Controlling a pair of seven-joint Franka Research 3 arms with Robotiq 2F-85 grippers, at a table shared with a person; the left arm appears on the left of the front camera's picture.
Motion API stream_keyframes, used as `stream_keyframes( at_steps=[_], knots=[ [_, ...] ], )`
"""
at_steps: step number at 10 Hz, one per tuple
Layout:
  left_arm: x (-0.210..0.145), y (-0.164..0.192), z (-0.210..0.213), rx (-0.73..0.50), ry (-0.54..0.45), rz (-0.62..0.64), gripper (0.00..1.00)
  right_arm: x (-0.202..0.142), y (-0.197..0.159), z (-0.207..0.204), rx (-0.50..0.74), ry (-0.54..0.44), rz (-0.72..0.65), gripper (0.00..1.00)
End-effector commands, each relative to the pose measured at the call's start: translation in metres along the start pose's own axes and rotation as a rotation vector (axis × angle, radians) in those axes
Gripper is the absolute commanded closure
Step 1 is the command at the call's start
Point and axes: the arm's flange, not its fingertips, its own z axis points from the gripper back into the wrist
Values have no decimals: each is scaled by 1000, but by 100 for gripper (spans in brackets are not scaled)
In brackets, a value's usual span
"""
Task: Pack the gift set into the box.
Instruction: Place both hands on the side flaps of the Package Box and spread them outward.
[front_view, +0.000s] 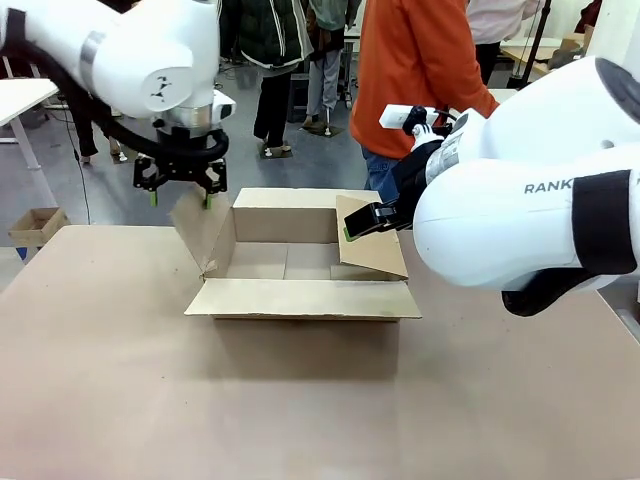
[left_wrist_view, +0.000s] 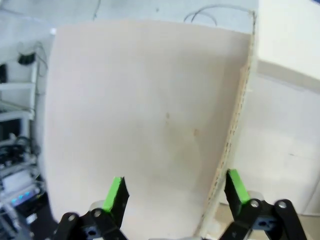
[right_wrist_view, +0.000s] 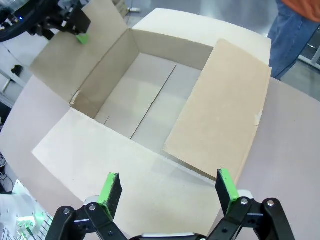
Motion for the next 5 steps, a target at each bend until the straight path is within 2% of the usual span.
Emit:
stream_keyframes(
  at_steps=[1, 2, 5],
  knots=[
    [-3, 27, -21, -92, 50, 64, 0, 1, 1, 2, -3, -5, -5, 0],
    [0, 41, -31, -159, 89, 63, 0, 1, 1, 2, -3, -5, -5, 0],
    [21, 84, -70, -524, 229, -28, 0, 1, 1, 2, -3, -5, -5, 0]
  ],
)
